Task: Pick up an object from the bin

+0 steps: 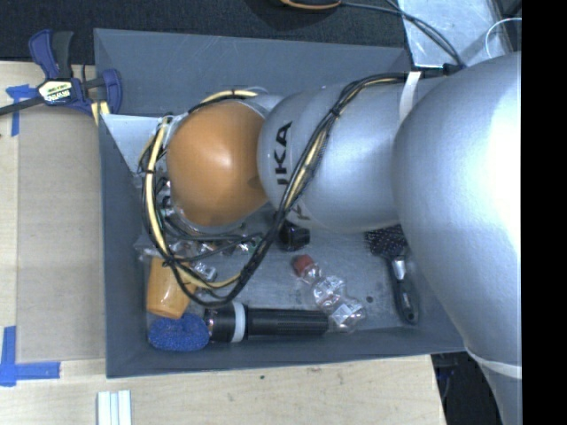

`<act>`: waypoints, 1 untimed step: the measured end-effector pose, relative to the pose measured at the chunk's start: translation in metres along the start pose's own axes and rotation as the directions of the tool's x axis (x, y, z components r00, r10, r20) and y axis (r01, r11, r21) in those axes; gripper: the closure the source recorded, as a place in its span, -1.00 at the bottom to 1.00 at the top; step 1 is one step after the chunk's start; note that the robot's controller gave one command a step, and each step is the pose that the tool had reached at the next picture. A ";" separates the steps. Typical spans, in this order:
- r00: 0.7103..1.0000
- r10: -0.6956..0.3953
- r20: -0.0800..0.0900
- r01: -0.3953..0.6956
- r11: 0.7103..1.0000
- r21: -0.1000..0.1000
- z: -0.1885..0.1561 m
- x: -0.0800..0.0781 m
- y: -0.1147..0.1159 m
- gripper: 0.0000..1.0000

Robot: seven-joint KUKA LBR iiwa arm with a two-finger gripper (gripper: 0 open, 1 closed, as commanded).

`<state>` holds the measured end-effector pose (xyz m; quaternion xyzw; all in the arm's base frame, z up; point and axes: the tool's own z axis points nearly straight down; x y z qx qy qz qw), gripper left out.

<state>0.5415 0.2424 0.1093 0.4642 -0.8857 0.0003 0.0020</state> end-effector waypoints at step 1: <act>1.000 0.001 0.004 -0.001 1.000 0.003 -0.016 -0.001 -0.001 1.00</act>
Offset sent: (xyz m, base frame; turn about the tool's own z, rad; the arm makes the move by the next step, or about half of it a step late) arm 0.0000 -0.0001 0.0133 0.0000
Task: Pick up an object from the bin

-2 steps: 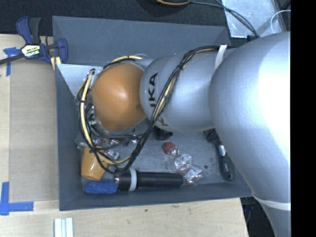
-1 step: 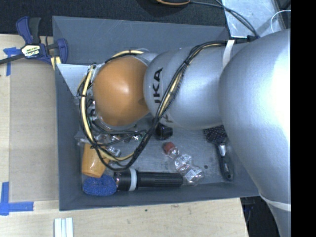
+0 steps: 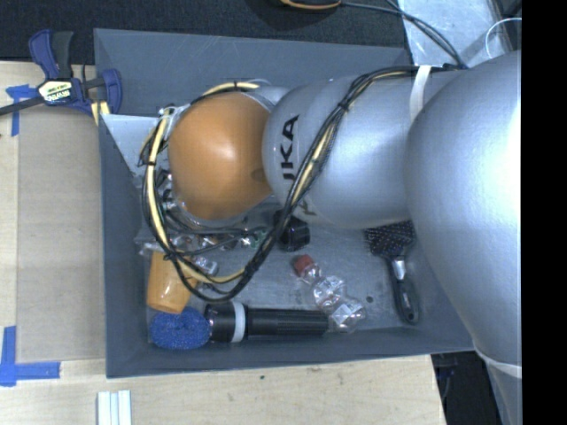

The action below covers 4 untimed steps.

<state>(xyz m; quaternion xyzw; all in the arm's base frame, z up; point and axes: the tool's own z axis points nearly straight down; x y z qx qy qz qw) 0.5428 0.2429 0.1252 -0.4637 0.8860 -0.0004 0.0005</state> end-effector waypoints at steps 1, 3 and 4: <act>1.000 0.000 0.000 0.000 1.000 0.000 -0.014 0.000 0.000 1.00; 1.000 0.001 0.005 -0.001 1.000 0.003 -0.035 -0.001 -0.001 1.00; 1.000 0.002 0.004 -0.002 1.000 0.002 -0.037 -0.001 -0.001 1.00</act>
Offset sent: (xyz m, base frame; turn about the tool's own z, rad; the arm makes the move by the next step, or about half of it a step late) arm 0.0000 0.0000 0.0258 0.0000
